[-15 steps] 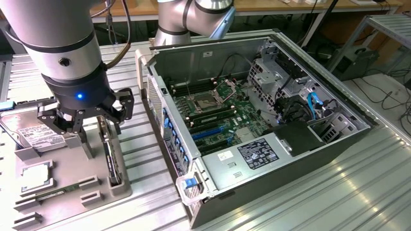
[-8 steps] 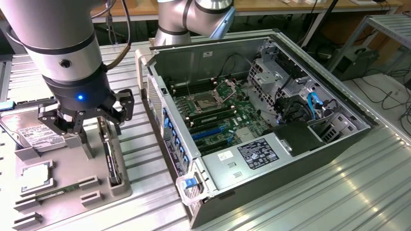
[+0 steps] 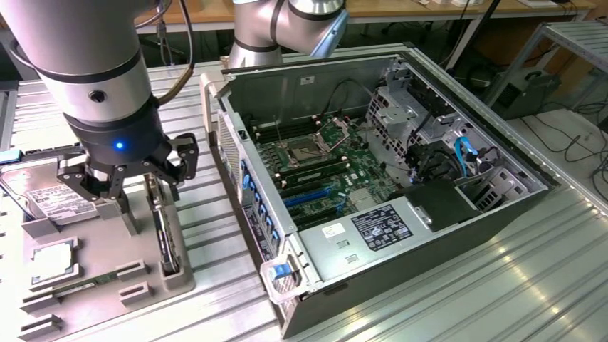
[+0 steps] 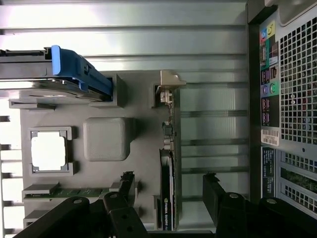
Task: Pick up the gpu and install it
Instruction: 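Pick up the gpu and move the gpu toward the slot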
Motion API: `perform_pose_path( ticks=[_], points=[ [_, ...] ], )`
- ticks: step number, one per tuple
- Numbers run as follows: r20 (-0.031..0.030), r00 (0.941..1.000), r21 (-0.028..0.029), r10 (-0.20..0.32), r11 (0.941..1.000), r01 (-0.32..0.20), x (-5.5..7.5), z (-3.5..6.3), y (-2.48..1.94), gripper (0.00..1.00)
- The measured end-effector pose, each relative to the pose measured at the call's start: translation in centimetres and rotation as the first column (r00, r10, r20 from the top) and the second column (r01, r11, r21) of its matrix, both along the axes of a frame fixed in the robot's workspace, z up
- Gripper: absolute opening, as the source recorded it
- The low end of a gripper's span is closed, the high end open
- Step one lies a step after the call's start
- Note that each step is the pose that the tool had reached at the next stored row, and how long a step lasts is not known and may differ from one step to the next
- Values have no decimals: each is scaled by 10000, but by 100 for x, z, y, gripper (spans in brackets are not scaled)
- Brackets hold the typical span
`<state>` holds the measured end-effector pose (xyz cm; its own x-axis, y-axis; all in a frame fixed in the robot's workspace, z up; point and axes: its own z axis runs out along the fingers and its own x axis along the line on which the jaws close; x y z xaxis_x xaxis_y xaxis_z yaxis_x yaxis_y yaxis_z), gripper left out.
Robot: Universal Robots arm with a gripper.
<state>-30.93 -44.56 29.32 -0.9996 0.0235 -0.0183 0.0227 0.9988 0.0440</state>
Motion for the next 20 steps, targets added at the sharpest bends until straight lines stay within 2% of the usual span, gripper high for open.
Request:
perform_pose_path(
  ticks=[3, 5, 6, 7, 9, 11, 14, 15, 16, 17, 19, 20],
  points=[
    [0, 10000, -5, 0, 10000, 0, 1, -8, 0, 66],
    [0, 10000, -29, 2, 10000, -2, 1, -12, -1, 66],
    [0, 10000, -48, 48, 10000, -48, 0, -100, -48, 66],
    [0, 10000, -48, 90, 9999, -90, 0, -203, -50, 66],
    [0, 9999, -48, 113, 9999, -113, 0, -245, -55, 66],
    [1, 9995, -50, 305, 9995, -305, 0, -306, -87, 66],
    [-1, 9972, -51, 747, 9972, -747, 0, -472, -102, 66],
    [-4, 9972, -50, 746, 9972, -746, -3, -592, -101, 66],
    [-33, 9997, -48, 231, 9997, -232, -3, -701, -84, 66],
    [-32, 9999, -49, 106, 9999, -106, -3, -719, -84, 65],
    [-32, 9999, -48, 106, 9999, -106, 7, -721, -83, 28],
    [-33, 9999, -49, 105, 9999, -106, 7, -720, -83, 28]
  ],
)
